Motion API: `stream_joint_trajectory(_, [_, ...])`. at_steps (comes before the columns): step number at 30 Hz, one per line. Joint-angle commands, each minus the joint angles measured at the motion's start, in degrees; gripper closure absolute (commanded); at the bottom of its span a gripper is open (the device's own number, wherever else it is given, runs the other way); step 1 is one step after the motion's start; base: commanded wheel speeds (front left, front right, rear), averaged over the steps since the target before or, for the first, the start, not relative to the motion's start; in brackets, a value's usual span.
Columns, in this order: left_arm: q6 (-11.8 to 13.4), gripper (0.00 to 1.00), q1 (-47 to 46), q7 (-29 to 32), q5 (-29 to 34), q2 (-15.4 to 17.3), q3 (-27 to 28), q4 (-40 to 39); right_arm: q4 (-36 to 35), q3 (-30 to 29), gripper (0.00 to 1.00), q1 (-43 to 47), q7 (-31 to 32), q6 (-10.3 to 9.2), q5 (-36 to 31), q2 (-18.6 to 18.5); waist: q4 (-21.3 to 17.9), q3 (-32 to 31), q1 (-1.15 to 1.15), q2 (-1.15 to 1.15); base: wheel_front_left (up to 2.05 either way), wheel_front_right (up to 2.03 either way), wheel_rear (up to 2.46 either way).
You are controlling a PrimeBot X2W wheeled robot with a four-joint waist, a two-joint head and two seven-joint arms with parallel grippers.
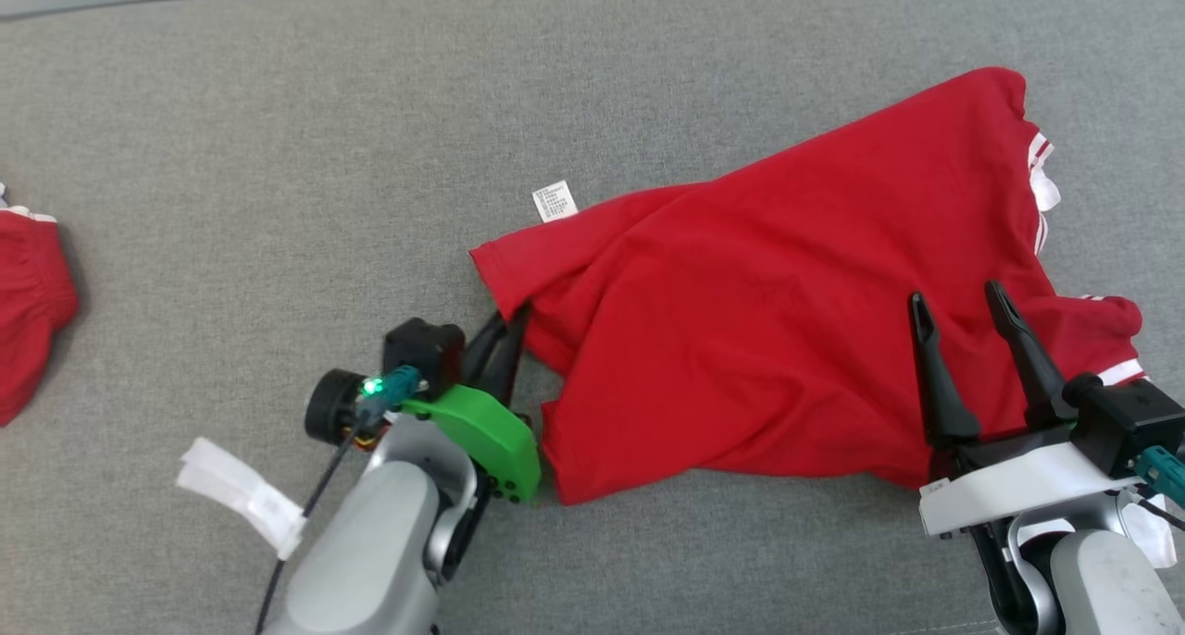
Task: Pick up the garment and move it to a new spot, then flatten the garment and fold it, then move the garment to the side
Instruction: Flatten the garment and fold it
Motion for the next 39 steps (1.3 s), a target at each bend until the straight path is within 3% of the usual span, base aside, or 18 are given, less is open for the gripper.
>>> stream_joint_trajectory(1, [1.0, 1.0, -1.4, -2.0, -0.5, 2.1, 1.7, -0.7, -0.3, 0.2, 0.0, 0.5, -0.5, -0.08, -0.2, 0.3, 0.0, -2.0, 0.0, 0.0, 0.0, 0.0, 0.0])
stream_joint_trajectory(8, [3.3, 1.0, -4.8, -1.9, -0.5, 8.5, 6.5, -4.0, -1.8, 0.5, 0.0, 1.1, -0.3, -0.08, -0.2, 0.9, -1.4, -3.9, 0.0, 0.0, 0.0, 0.0, 0.0])
stream_joint_trajectory(14, [1.4, 1.0, -13.1, 2.8, -0.8, 13.7, 8.6, -1.2, -2.9, 1.4, 0.0, -0.1, -0.6, -0.08, 0.3, 1.2, -4.0, -2.1, 0.0, 0.0, 0.0, 0.0, 0.0])
stream_joint_trajectory(22, [-2.0, 1.0, -25.5, 0.9, -2.4, 13.5, 9.5, 12.9, -1.8, 2.8, 0.0, -2.6, -2.2, -0.08, 1.4, 1.7, -7.6, 2.5, 0.0, 0.0, 0.0, 0.0, 0.0])
stream_joint_trajectory(23, [-2.2, 0.93, -26.1, 0.8, -3.0, 13.0, 9.5, 14.9, -1.6, 3.0, 0.0, -2.8, -2.3, -0.08, 1.4, 1.6, -7.7, 2.8, 0.0, 0.0, 0.0, 0.0, 0.0])
stream_joint_trajectory(24, [-2.4, 0.53, -26.9, 0.3, -3.2, 12.6, 9.6, 17.1, -1.3, 3.1, 0.0, -3.1, -2.5, -0.08, 1.4, 1.6, -7.8, 3.1, 0.0, 0.0, 0.0, 0.0, 0.0])
stream_joint_trajectory(25, [-2.5, 0.0, -27.4, -0.2, -3.5, 12.2, 9.6, 18.7, -1.2, 3.1, 0.0, -3.3, -2.6, -0.08, 1.4, 1.5, -7.9, 3.2, 0.0, 0.0, 0.0, 0.0, 0.0])
stream_joint_trajectory(33, [-0.4, 0.0, -23.6, -8.0, -2.7, 8.3, 9.8, 23.1, -1.4, 1.6, 0.0, -2.1, -2.5, -0.08, 0.1, 0.7, -4.9, 1.5, 0.0, 0.0, 0.0, 0.0, 0.0])
stream_joint_trajectory(39, [4.4, 0.0, -11.3, -8.3, 0.7, 7.2, 14.1, 6.9, -3.0, 0.9, 0.0, -0.4, -1.0, -0.08, -1.2, 0.0, -1.8, -1.8, 0.0, 0.0, 0.0, 0.0, 0.0])
